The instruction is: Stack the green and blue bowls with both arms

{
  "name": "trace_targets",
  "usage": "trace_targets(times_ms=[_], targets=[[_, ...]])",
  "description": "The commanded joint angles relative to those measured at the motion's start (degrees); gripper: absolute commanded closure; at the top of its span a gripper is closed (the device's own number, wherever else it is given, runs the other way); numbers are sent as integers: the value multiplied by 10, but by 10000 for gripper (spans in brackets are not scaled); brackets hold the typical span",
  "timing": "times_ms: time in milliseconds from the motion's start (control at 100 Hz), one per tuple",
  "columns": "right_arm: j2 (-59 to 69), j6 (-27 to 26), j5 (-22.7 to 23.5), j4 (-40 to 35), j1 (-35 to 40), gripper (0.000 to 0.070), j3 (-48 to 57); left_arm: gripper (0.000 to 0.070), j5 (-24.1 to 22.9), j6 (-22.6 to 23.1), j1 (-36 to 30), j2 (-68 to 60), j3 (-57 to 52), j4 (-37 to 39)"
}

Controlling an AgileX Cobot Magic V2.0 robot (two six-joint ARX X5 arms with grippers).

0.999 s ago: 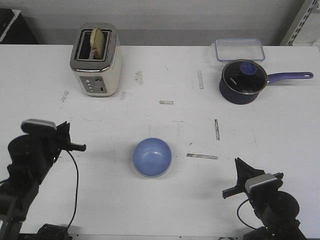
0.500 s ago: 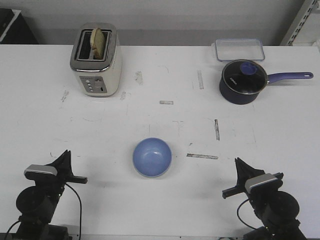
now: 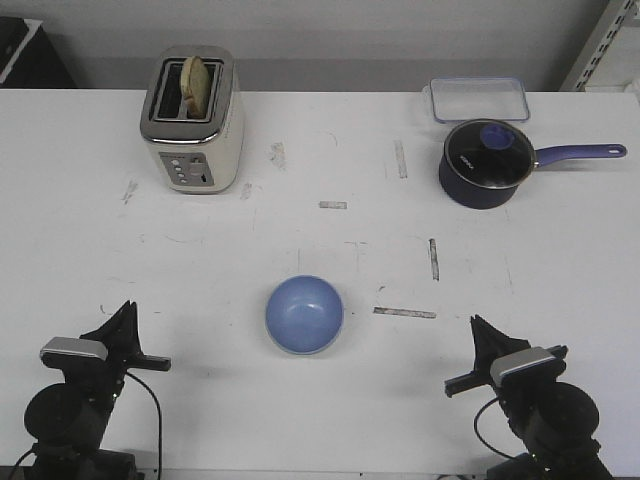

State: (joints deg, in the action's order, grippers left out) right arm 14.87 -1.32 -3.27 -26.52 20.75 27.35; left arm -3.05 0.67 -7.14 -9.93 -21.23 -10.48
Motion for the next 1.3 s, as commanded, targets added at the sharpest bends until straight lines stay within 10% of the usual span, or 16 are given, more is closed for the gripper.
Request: trace_targets(times_ms=[0, 1289], targets=[[2, -1, -2, 7, 2, 693, 0, 699, 0, -2, 0, 2, -7, 7], [2, -1, -2, 8, 2, 693, 0, 699, 22, -2, 90, 97, 205, 135]])
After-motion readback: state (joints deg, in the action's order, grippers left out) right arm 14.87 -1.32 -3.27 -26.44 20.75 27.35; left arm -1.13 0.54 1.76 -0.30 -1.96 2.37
